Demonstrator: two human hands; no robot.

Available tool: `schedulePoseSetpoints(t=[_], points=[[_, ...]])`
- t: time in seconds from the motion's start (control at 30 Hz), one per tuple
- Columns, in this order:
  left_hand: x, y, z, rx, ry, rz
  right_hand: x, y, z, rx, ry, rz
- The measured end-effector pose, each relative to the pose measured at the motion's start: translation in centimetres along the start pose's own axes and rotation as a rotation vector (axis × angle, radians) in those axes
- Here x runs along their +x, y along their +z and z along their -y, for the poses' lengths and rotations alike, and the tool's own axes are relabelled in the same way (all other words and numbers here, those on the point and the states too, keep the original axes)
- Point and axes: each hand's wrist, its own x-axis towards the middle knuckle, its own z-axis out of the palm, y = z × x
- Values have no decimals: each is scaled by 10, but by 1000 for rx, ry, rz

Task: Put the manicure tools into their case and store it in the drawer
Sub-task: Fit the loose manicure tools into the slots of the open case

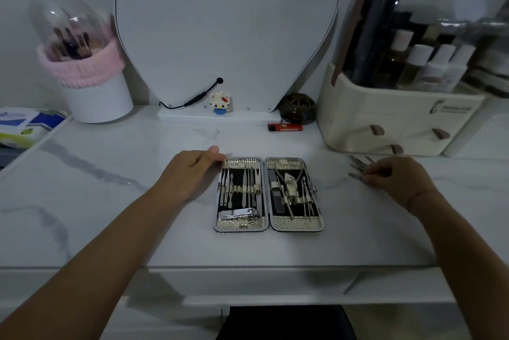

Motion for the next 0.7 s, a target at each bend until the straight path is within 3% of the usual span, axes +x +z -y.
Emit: schedulePoseSetpoints(t=[0.27, 0.4, 0.57, 0.7], points=[[2, 1, 6, -33, -9, -23, 1, -3, 13, -58, -75, 123], [2, 1, 5, 8, 3, -14, 0, 0, 50, 88, -203, 87], [0, 1, 2, 57, 7, -2, 17, 29, 114, 415, -304, 216], [0, -1, 1, 75, 30, 11, 34, 50, 137, 440, -308, 329]])
